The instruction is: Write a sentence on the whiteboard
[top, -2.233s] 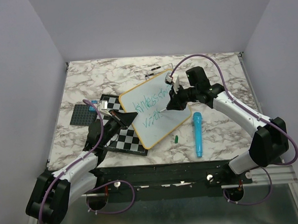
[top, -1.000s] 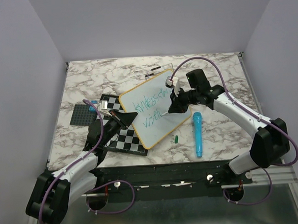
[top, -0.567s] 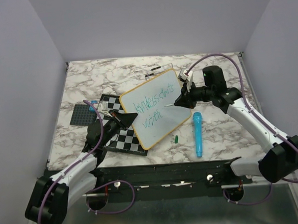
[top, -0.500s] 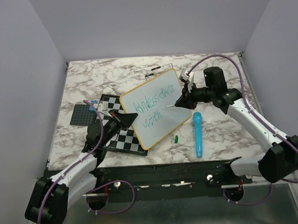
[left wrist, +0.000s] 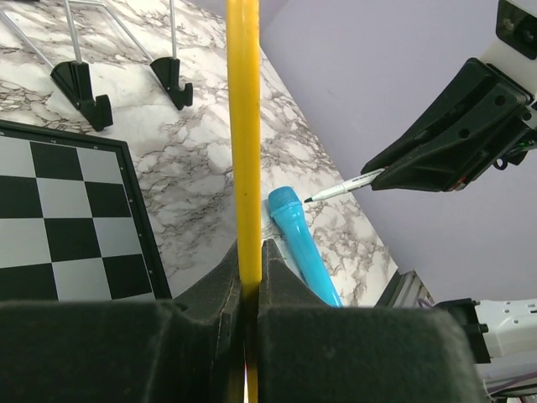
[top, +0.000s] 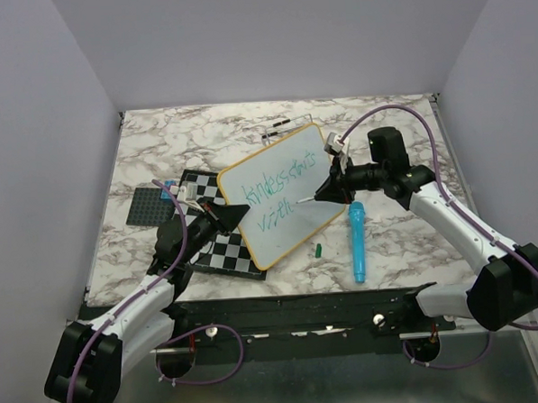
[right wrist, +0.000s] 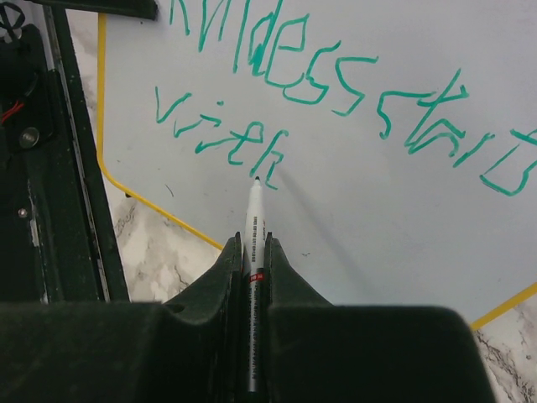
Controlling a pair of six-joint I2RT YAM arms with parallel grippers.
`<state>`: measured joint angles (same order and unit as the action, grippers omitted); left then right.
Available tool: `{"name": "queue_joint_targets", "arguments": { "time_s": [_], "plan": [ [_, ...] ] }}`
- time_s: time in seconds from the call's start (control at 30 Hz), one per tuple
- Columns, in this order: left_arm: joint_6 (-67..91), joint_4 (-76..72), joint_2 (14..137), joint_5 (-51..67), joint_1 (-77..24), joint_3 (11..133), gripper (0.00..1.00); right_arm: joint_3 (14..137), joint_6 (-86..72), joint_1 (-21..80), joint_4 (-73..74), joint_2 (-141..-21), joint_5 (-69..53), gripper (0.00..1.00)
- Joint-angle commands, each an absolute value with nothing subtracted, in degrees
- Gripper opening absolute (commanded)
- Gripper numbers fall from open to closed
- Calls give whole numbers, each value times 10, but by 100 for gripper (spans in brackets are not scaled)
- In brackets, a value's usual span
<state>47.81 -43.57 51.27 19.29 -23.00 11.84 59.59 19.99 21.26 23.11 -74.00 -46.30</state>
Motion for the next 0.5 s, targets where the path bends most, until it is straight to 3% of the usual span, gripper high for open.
{"name": "queue_joint_targets", "arguments": {
  "time_s": [0.0,0.47],
  "plan": [
    [455,-457,501,222,-234,141,0,584,208,205,210,-729,-493,1],
    [458,-457,493,217,-234,138,0,577,206,204,200,-742,-502,1]
  ]
}}
